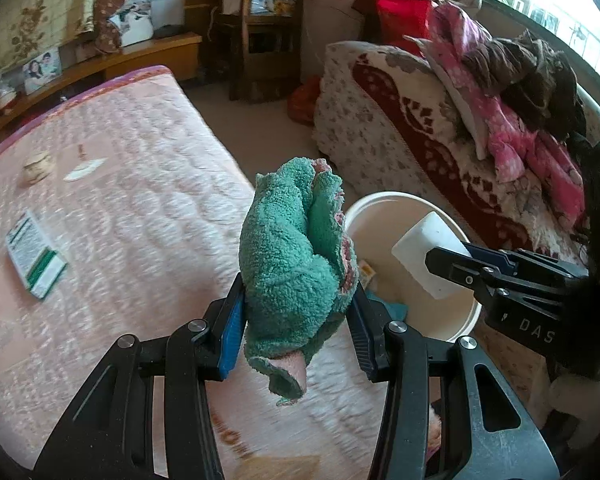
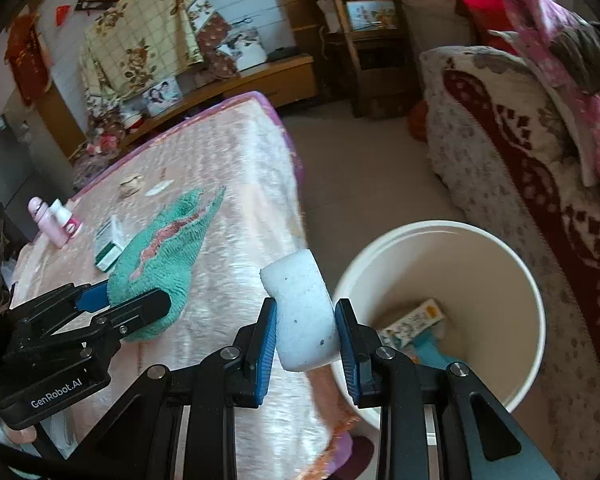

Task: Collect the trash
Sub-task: 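Carry towel and foam block over the white bucket and open both tools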

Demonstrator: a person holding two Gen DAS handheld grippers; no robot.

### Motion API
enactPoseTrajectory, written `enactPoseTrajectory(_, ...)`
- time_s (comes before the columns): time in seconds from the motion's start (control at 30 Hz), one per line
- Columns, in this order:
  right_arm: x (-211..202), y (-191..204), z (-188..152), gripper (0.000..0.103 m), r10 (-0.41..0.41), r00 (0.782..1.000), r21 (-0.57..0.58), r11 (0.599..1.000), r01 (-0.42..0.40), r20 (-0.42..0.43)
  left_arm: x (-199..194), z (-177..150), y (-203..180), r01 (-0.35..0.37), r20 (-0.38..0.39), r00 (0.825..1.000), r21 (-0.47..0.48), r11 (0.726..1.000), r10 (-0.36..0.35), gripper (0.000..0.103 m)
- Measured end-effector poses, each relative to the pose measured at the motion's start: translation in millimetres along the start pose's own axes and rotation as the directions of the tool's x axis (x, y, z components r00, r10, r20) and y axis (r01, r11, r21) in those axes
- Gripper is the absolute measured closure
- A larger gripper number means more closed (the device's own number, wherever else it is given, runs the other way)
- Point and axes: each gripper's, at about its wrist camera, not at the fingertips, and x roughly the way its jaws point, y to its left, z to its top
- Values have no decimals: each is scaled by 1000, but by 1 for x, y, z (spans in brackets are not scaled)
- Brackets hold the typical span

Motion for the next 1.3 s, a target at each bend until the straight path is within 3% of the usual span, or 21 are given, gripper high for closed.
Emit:
enactPoseTrajectory(0.57,-4,-74,-14,75,-159,987,90,983,160,-24,53,14,-60,109,-95,990,47,993,-104,58)
enactPoseTrajectory(1.13,9,-99,-21,75,-178,982,133,974,186,-65,72,19,-69,156,-112,982,36,987,-151,57)
enactPoseTrajectory(1.3,11,-102,-21,73,-186,980,149,969,195,-69,75,20,-67,177,-121,978,28,984,-173,52)
